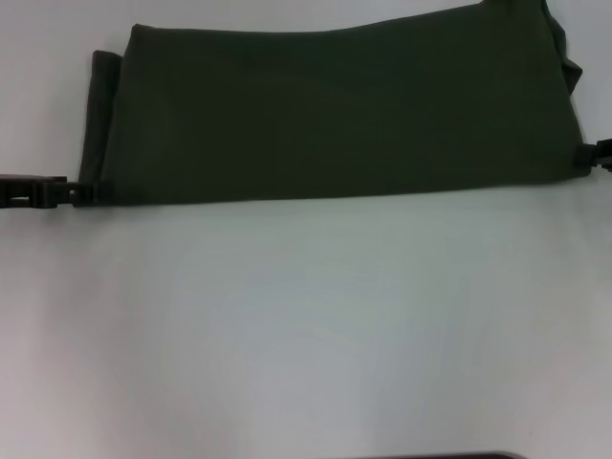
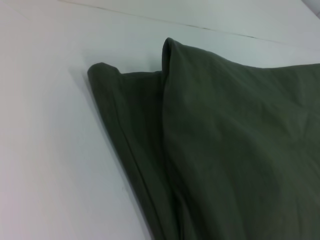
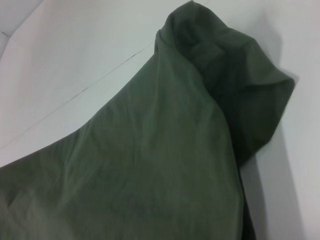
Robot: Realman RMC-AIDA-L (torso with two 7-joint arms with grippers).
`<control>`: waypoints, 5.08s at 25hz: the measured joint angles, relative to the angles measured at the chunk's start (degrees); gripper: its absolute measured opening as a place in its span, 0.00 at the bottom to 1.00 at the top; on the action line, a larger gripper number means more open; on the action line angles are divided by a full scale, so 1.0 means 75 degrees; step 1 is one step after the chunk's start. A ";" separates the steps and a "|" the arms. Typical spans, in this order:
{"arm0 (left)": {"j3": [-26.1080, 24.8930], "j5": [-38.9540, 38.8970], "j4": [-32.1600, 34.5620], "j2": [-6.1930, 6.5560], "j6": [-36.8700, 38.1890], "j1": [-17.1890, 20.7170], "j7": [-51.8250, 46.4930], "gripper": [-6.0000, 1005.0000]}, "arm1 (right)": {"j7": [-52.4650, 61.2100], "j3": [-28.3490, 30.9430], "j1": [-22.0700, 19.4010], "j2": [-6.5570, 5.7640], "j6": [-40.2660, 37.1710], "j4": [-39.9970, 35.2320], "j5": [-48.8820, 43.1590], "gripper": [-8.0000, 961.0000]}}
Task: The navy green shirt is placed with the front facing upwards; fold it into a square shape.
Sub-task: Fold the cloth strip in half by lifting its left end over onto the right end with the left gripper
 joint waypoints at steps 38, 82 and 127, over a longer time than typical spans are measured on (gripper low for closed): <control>0.0188 0.0270 -0.0080 -0.0059 -0.0312 -0.0131 -0.0094 0.21 | 0.0008 0.0000 0.0085 0.0001 0.0027 -0.0001 0.0009 0.02; 0.0150 0.0466 0.0297 0.0368 0.1869 0.0464 0.0157 0.09 | -0.1259 0.1436 -0.1358 0.0038 -0.1551 -0.0048 0.0021 0.02; 0.0370 0.1027 -0.0067 0.0329 0.2141 -0.0066 -0.0709 0.82 | -0.1737 0.2168 -0.1673 0.0079 -0.2121 -0.0035 -0.0014 0.02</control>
